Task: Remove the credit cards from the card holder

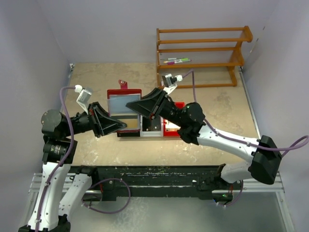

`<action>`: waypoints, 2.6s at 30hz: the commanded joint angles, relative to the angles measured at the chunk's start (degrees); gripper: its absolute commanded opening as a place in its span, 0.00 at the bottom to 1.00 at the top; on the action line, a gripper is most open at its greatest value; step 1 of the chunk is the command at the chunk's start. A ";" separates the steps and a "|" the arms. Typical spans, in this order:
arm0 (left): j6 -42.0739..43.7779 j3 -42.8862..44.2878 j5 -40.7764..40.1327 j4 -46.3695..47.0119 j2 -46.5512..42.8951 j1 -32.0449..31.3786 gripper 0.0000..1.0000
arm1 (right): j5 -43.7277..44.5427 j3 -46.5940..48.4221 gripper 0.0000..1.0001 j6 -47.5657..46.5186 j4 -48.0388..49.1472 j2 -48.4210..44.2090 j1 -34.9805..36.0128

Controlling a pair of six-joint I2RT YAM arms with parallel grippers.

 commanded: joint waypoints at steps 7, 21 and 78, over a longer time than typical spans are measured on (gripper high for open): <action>6.34 8.02 -1.47 -14.58 5.75 -0.09 0.02 | -13.21 11.35 0.73 -28.95 -34.21 -4.91 -1.57; 10.29 10.83 3.28 -22.31 8.85 -0.09 0.02 | -8.04 27.01 0.49 -50.67 -65.38 -0.80 -1.98; -8.21 -2.09 -2.08 3.87 6.00 -0.09 0.10 | 16.65 -11.01 0.00 -9.65 -6.40 -16.76 2.59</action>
